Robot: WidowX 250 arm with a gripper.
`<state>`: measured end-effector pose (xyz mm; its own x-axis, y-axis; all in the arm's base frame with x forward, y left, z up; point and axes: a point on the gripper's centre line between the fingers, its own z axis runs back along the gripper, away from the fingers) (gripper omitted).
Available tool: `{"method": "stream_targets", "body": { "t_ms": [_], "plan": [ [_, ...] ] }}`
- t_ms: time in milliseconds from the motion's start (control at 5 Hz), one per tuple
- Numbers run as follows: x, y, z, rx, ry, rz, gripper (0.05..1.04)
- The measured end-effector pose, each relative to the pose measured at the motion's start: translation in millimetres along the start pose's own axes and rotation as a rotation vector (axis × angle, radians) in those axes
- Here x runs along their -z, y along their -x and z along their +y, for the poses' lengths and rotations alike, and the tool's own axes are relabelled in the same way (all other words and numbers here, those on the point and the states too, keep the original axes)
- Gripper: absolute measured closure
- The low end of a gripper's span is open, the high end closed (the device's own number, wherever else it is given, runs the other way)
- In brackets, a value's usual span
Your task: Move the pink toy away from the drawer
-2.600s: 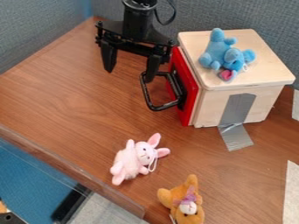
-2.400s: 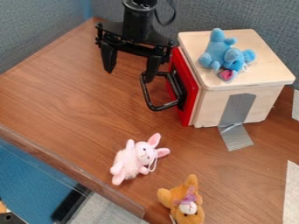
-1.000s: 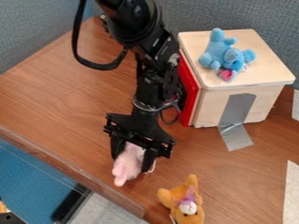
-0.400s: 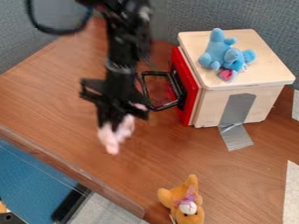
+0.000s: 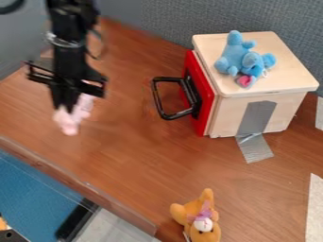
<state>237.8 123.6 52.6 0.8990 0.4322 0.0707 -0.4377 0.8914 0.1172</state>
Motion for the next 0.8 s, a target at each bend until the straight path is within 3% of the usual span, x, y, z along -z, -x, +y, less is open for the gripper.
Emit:
{"method": "stream_targets", "body": {
  "t_ms": [400, 600, 800],
  "plan": [
    [25.6, -33.6, 73.3, -0.063, -0.047, -0.009, 1.0],
    [34.7, -42.4, 84.8, -0.089, -0.057, 0.001, 0.967],
    [37.9, -39.9, 83.4, -0.092, -0.053, 0.025, 0.769]
  ]
}}
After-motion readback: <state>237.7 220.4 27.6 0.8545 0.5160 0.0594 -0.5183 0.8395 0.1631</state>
